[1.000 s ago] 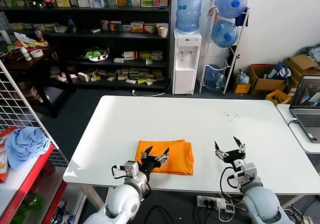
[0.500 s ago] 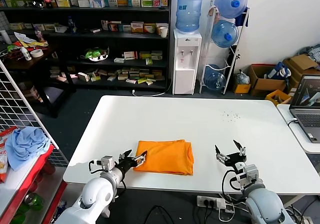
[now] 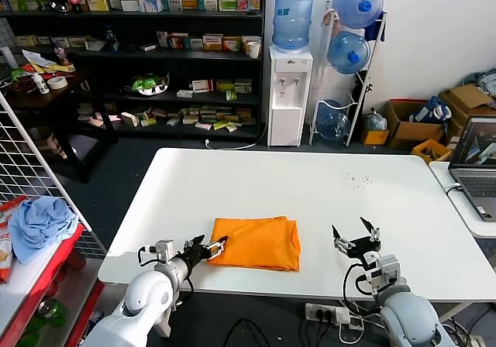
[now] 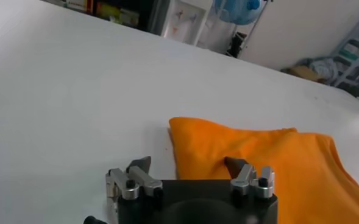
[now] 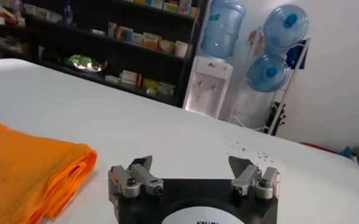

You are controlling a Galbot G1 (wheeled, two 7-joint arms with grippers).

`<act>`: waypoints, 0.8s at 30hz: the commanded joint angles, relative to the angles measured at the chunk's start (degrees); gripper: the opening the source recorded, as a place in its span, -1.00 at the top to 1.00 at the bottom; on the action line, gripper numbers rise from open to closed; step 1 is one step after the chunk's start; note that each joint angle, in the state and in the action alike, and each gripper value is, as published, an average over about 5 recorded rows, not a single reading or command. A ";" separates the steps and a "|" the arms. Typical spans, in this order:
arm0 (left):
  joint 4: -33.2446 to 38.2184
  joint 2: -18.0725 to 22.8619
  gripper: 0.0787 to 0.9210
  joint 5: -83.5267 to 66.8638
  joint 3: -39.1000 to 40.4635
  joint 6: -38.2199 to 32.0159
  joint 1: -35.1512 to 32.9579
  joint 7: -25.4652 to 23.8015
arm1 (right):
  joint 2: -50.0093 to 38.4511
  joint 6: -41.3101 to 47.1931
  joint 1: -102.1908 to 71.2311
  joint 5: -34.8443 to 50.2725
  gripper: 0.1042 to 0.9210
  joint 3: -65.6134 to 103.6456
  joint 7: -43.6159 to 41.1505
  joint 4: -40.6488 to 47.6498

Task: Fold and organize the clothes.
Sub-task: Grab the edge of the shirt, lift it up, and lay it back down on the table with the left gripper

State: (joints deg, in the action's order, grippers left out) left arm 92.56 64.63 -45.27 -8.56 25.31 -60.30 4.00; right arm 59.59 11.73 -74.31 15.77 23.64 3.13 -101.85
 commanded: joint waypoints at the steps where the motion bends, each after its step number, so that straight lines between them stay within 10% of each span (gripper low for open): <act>1: -1.31 0.00 -0.69 -0.46 -0.42 0.83 0.49 -1.24 | 0.01 0.08 0.12 0.05 -0.76 -0.14 -0.07 -0.11; 24: 2.94 -1.17 0.83 -3.59 -2.34 -1.15 -1.53 -0.56 | 0.44 0.30 0.78 -0.28 -0.76 -0.88 0.16 -0.32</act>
State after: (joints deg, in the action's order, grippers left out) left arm 93.91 64.66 -47.70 -9.88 24.92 -61.34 2.81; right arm 59.99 11.95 -73.82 15.52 22.95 3.20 -102.08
